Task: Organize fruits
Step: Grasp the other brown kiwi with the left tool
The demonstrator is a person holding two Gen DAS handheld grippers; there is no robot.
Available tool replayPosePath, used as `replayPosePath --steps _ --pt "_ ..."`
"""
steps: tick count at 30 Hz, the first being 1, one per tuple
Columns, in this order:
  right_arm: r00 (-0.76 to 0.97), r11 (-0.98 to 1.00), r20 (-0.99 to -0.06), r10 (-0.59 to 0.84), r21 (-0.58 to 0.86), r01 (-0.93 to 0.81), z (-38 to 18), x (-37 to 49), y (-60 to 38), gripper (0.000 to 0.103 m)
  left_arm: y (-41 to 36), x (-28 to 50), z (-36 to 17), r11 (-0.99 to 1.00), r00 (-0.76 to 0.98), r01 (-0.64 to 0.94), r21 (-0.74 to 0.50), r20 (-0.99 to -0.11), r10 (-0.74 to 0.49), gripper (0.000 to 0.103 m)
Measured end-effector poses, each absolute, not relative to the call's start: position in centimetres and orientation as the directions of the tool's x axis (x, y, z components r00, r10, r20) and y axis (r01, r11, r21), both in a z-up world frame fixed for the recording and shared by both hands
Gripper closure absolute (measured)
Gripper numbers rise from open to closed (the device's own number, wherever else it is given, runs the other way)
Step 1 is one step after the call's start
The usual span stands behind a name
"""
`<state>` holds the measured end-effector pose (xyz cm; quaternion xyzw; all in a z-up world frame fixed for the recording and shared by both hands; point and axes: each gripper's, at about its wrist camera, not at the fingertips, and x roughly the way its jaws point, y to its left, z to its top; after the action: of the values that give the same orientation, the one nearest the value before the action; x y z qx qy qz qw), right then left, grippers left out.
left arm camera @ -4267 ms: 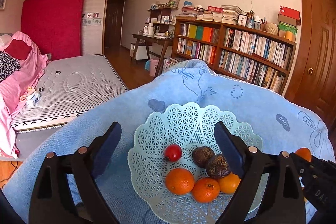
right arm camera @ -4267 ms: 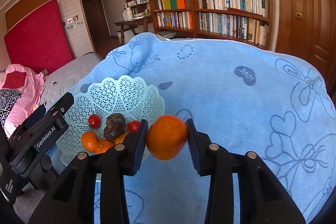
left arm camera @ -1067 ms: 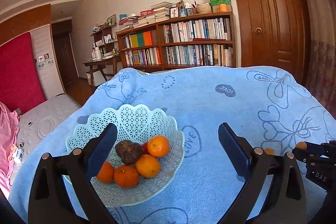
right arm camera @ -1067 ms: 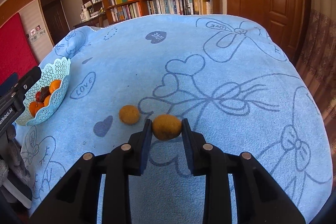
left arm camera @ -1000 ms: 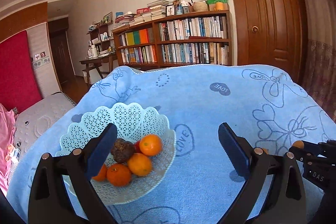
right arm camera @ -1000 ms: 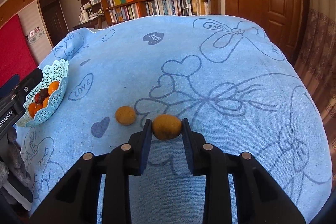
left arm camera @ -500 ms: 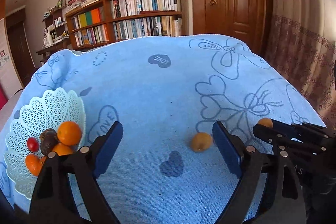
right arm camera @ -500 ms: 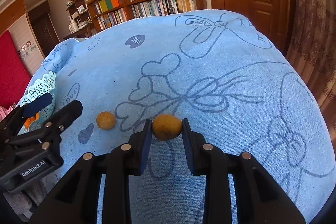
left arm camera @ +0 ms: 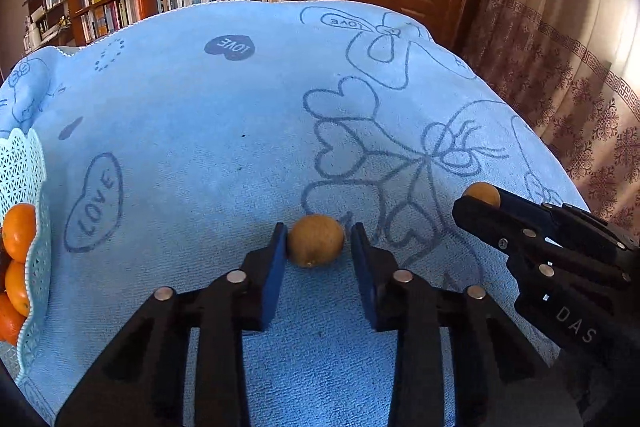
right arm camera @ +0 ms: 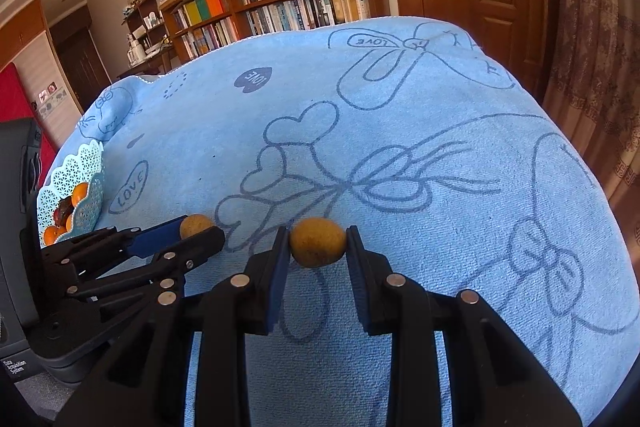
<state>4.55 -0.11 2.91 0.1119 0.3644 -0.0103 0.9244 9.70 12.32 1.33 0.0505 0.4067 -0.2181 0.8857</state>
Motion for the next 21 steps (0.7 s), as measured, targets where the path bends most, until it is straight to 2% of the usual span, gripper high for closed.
replayPosePath --steps 13,21 --pt "0.74 0.975 -0.668 0.077 0.204 0.083 2.9 4.3 0.1 0.074 13.6 7.7 3.5 0.913 0.647 0.403 -0.068 -0.684 -0.337 0.074" --pt "0.752 0.977 -0.652 0.093 0.207 0.059 3.5 4.0 0.8 0.074 17.0 6.3 5.6 0.953 0.731 0.299 -0.044 -0.632 -0.258 0.074"
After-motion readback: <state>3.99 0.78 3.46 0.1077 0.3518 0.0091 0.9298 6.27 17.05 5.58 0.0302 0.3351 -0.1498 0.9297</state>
